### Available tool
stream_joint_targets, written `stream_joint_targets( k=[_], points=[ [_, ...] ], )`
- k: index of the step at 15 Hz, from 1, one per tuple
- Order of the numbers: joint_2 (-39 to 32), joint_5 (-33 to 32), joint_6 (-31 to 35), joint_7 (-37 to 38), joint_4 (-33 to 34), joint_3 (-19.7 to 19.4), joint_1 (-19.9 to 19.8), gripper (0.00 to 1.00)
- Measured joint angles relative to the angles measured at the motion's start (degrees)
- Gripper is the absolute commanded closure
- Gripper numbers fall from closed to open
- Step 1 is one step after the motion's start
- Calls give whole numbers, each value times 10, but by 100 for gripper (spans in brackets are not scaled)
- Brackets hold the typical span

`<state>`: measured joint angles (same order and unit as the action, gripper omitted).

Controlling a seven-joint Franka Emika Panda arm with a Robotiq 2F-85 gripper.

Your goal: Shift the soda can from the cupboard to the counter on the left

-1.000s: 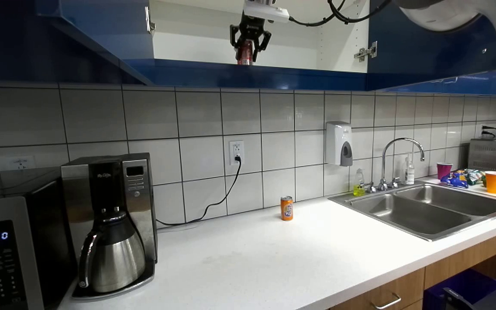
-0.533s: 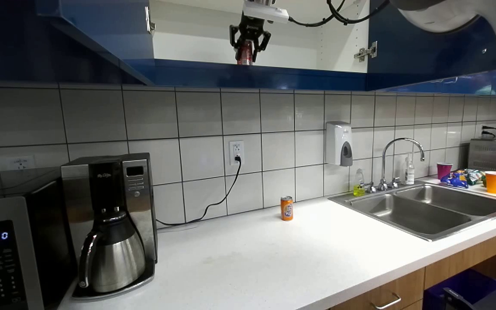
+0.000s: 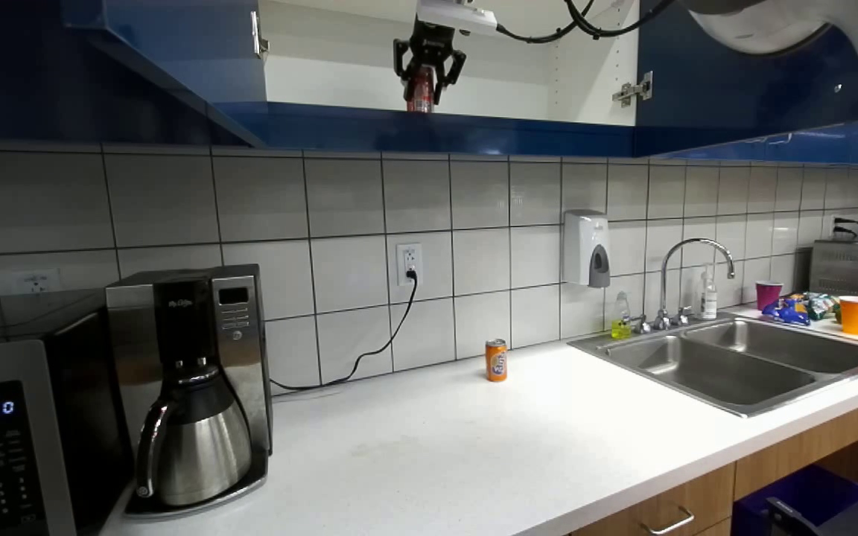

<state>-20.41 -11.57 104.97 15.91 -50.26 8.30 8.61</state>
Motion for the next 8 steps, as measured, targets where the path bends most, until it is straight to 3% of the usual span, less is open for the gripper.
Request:
stream_joint_targets(
  k=[8],
  points=[
    [38,0,-27,16,-7,0,6,62]
  ],
)
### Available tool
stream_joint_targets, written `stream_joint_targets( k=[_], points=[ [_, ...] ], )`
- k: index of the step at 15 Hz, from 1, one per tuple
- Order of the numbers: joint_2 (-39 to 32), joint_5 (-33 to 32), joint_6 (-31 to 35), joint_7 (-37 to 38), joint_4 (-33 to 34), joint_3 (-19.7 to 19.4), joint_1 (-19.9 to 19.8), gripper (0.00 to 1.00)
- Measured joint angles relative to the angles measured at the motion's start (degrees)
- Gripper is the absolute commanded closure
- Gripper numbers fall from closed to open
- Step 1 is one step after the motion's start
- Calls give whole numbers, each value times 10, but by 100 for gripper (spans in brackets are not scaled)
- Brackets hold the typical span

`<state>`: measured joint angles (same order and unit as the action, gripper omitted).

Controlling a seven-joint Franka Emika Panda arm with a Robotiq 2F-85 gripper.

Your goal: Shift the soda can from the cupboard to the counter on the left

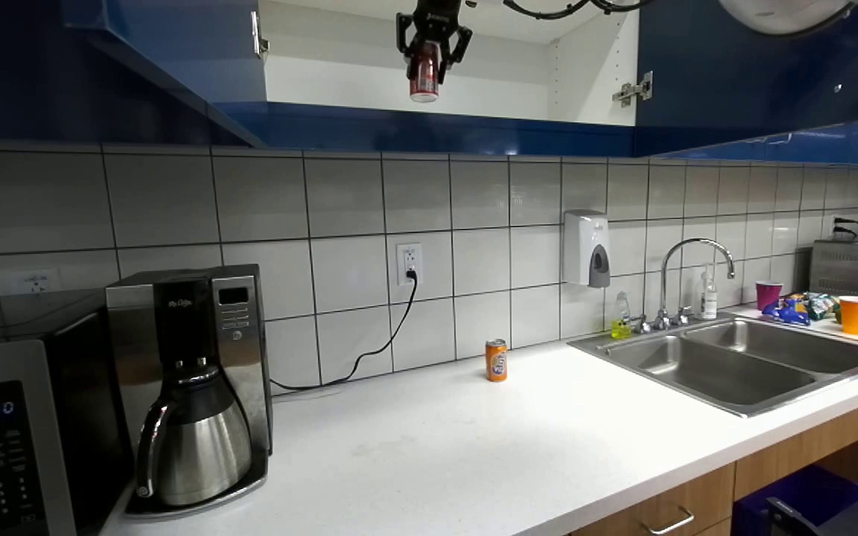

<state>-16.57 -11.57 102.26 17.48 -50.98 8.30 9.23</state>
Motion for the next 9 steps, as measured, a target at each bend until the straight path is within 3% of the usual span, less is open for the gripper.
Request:
stream_joint_targets(
  k=[9],
  points=[
    [103,4,-17,20,-113,0,0,62]
  ],
)
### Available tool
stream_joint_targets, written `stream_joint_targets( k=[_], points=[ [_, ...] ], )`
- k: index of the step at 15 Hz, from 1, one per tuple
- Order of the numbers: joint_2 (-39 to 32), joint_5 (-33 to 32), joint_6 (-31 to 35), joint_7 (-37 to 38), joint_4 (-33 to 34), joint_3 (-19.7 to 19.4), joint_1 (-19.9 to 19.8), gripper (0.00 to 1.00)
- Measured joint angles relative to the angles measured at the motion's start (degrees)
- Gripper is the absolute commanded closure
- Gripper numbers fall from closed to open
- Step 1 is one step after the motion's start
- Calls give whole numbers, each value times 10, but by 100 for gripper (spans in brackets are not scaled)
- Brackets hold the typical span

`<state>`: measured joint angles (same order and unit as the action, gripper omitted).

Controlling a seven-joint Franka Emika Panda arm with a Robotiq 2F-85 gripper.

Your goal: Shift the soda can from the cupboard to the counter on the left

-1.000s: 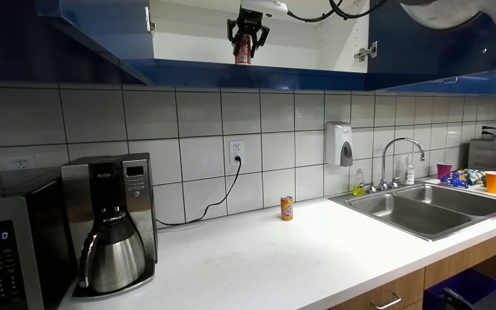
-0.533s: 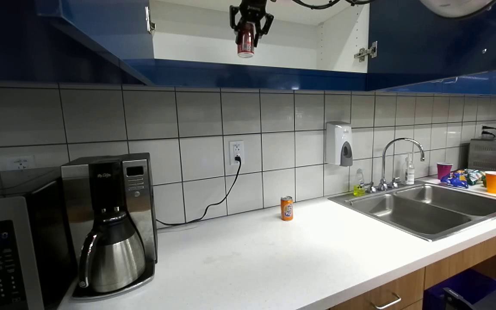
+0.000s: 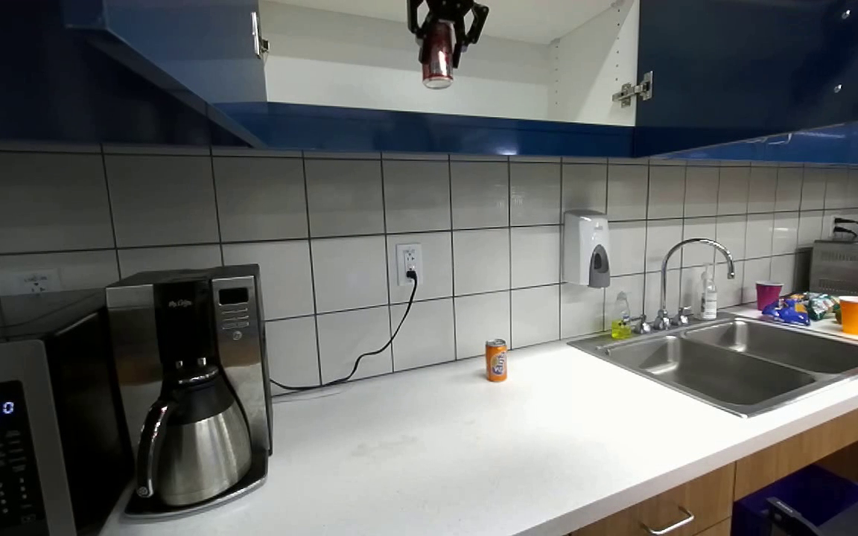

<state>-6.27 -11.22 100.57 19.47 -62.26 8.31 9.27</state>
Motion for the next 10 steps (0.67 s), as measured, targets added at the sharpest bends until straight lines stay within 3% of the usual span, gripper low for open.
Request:
stream_joint_targets(
  k=[10],
  points=[
    [150,39,5,10,-229,-11,0,62]
  ],
)
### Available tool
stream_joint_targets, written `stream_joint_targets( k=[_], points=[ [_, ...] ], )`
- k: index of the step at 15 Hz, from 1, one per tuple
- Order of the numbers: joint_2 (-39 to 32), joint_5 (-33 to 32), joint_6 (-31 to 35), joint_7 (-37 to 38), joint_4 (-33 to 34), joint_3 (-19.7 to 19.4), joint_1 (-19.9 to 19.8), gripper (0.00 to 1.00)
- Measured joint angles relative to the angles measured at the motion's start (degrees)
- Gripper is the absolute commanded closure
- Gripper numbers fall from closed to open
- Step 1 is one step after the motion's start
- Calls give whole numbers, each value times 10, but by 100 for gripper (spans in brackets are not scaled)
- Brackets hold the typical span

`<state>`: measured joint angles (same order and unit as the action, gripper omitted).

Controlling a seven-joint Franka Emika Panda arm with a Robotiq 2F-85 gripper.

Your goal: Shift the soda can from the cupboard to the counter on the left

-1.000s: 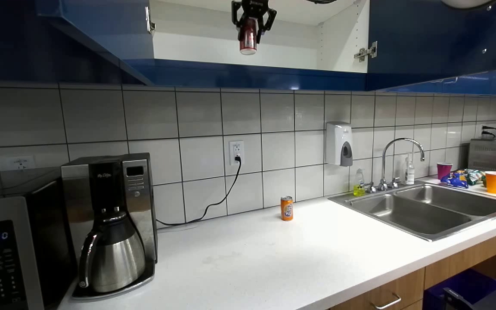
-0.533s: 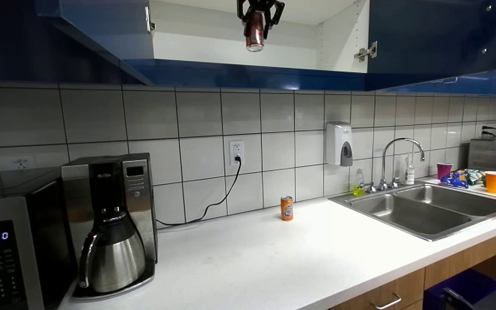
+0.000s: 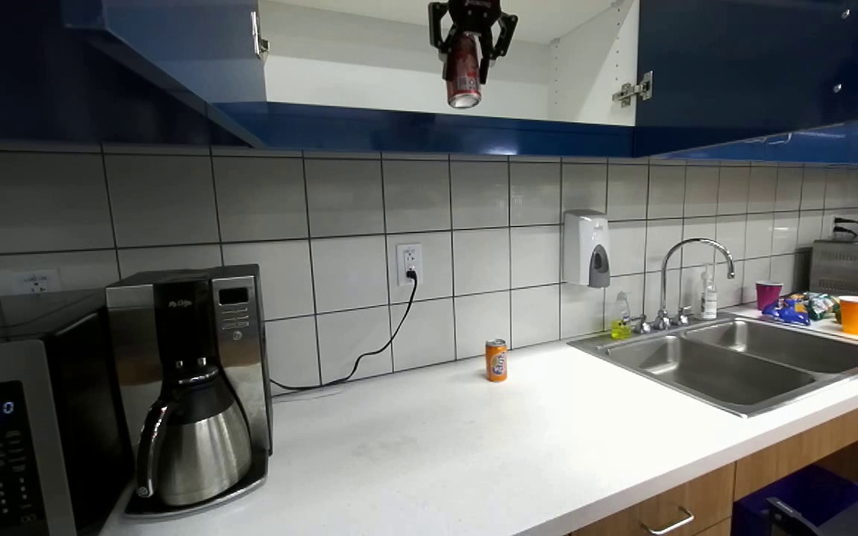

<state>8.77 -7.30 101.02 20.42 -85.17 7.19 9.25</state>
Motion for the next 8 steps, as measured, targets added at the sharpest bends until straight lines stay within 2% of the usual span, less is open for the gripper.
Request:
stream_joint_targets(
  k=[8],
  points=[
    [92,40,9,0,-156,-5,-12,62]
  ],
)
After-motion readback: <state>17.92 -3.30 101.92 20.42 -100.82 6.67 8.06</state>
